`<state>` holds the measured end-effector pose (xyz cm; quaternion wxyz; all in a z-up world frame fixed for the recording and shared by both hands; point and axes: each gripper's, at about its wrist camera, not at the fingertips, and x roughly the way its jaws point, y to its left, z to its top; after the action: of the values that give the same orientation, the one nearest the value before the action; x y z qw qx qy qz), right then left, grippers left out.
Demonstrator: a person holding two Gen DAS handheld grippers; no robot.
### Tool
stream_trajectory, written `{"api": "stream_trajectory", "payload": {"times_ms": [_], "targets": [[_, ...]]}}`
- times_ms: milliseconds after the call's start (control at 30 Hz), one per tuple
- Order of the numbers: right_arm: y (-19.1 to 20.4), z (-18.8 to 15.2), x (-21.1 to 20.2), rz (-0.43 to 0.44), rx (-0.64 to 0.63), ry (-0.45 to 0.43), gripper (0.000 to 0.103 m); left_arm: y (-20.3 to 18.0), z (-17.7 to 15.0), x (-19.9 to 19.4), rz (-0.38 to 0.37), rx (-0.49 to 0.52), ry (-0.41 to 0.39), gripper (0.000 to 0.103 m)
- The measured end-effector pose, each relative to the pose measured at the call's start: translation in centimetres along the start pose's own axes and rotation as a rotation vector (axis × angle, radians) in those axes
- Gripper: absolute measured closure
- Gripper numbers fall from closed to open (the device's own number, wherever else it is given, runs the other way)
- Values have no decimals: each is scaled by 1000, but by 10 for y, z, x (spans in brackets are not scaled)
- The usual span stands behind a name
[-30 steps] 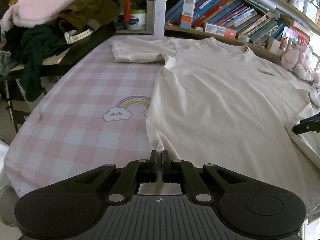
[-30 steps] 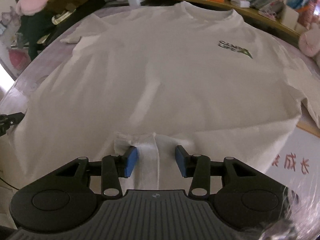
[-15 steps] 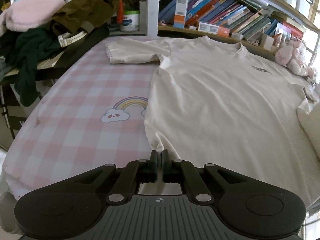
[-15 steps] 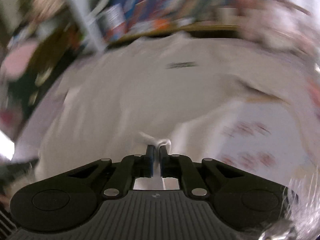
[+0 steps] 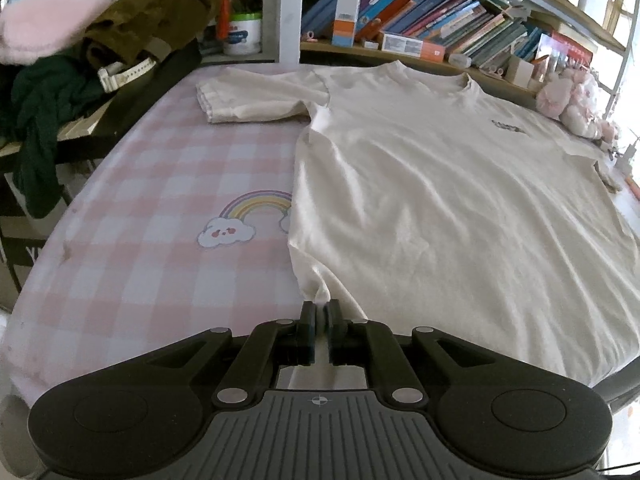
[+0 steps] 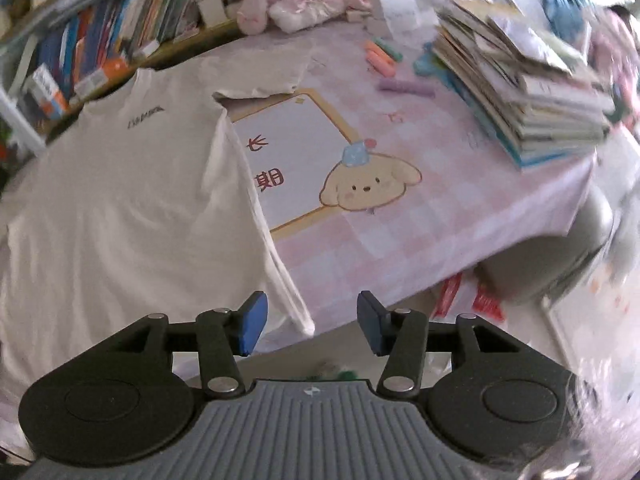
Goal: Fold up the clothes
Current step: 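Pull the hem taut with both grippers to smooth the shirt, then open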
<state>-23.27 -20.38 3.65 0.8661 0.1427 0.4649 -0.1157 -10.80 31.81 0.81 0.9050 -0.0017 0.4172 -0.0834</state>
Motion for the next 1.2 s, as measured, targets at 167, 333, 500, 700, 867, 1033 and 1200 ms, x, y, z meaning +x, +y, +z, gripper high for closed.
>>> {"api": "stream_trajectory", "payload": {"times_ms": [167,333,500,700,867,1033,1200], "targets": [[20,9,35,15,-154,-23,60,-2,-6,-5,9,21,-6,95],[38,17,73,18,-200,-6,65,-4,-7,-5,27,-14,-12,101],[39,18,90,13,-205,8,96,-11,-11,-9,13,-36,-2,102],[19,29,94,-20,-128,-3,97,-13,-13,-11,-6,-54,-1,102],[26,27,90,-13,-174,17,89,-8,-8,-10,-26,-31,19,100],[36,32,74,-6,-188,-29,62,-12,1,-22,-14,19,-30,96],[52,42,60,13,-206,-94,35,-22,17,-20,-23,23,-77,91]]}}
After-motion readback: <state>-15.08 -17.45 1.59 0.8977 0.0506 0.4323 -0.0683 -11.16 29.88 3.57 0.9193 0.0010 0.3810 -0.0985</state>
